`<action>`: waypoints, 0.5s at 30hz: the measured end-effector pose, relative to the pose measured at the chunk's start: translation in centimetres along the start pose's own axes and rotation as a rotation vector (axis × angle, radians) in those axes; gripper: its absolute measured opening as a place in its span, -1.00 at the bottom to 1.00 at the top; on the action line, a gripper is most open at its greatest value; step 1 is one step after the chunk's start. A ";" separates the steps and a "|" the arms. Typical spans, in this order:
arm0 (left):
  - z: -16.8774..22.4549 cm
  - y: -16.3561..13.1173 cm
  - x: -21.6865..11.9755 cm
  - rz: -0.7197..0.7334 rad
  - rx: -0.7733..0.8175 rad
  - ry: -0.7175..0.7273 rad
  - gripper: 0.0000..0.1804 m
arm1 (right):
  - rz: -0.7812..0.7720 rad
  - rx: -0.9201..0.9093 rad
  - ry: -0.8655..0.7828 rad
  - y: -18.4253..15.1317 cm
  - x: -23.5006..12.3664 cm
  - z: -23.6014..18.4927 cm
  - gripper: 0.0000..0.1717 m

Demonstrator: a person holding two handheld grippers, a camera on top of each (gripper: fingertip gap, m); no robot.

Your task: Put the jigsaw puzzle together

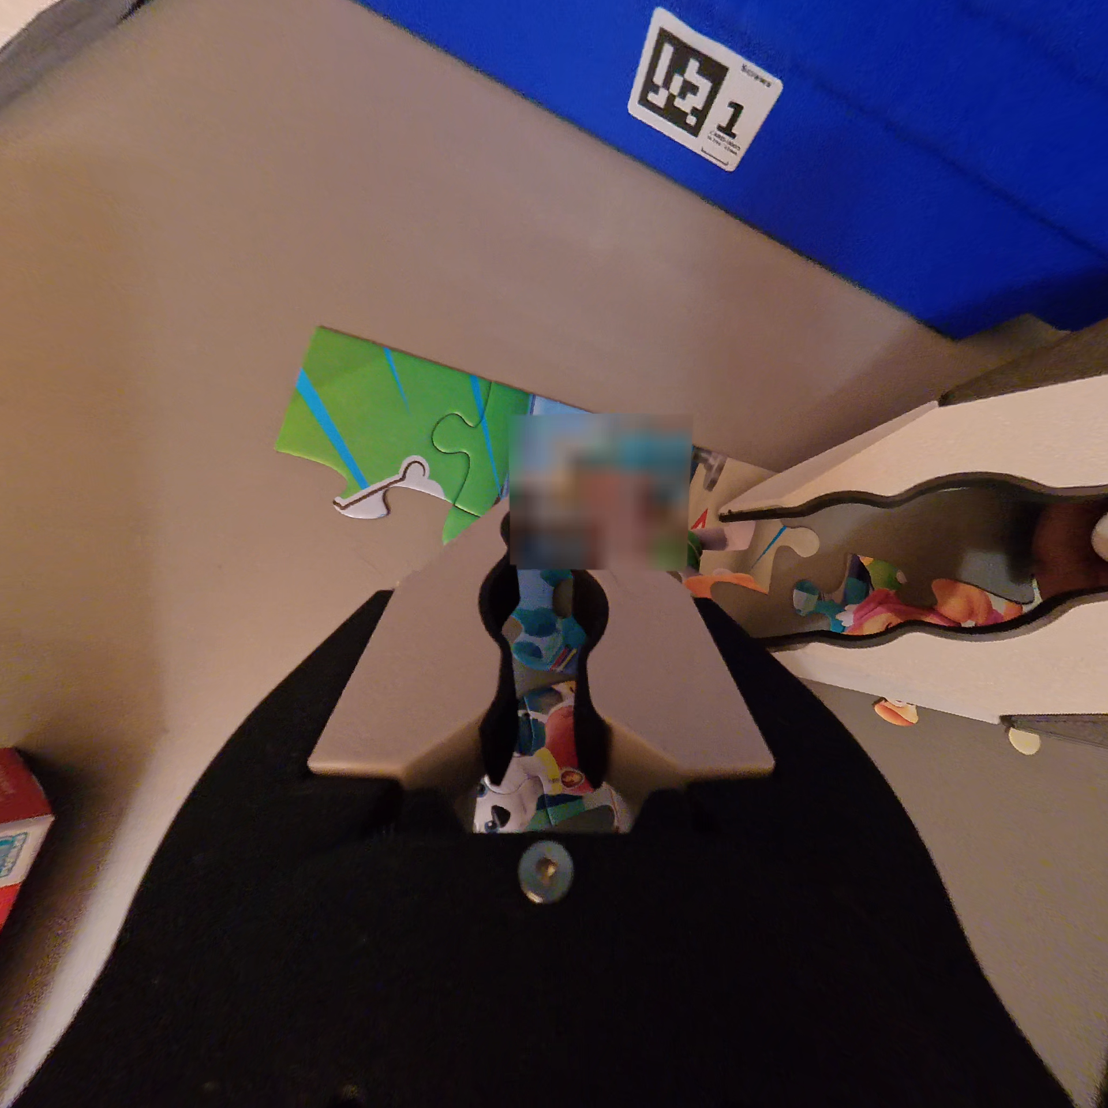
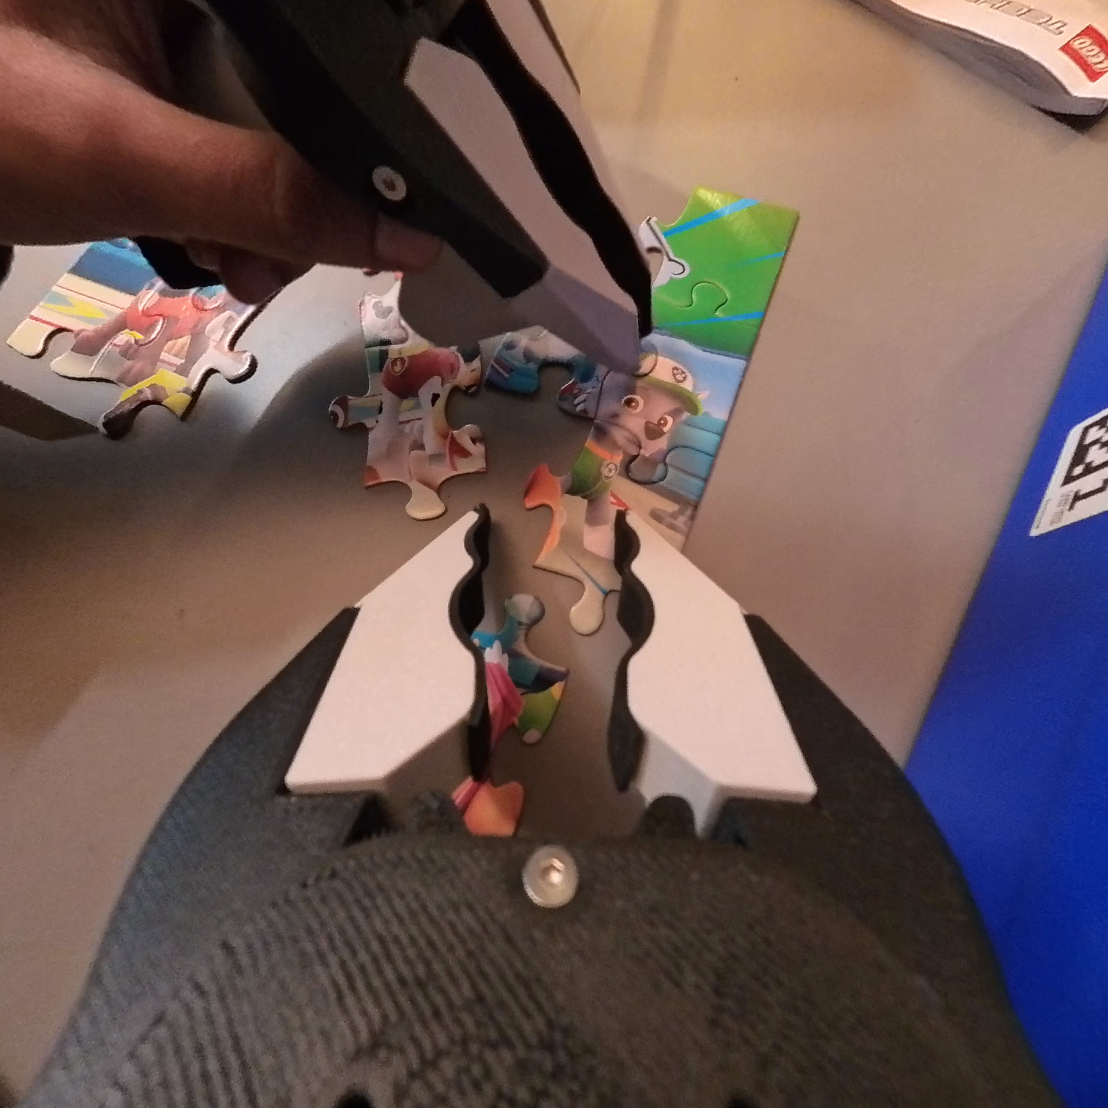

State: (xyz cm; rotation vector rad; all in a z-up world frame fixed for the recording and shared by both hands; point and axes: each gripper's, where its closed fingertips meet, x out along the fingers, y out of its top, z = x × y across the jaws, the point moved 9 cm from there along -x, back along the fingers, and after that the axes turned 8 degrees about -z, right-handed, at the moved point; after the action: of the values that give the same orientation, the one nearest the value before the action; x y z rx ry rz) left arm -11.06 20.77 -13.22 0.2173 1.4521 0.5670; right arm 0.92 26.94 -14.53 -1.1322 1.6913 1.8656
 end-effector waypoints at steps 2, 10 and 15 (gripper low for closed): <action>-0.2 0.0 0.2 -0.010 -0.001 0.011 -0.92 | -0.001 -0.002 0.000 0.0 0.0 0.0 -0.52; -0.2 -0.1 0.1 -0.011 -0.025 -0.016 -0.88 | -0.001 -0.008 -0.001 0.0 0.0 0.0 -0.53; -1.0 -1.3 -3.1 0.089 -0.090 0.068 -0.81 | 0.025 -0.024 -0.021 0.0 -0.5 0.0 -0.44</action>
State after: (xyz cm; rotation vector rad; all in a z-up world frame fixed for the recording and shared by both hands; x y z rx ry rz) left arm -11.76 18.01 -11.26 0.1936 1.4840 0.7163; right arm 1.18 27.03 -14.13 -1.1021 1.6839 1.9113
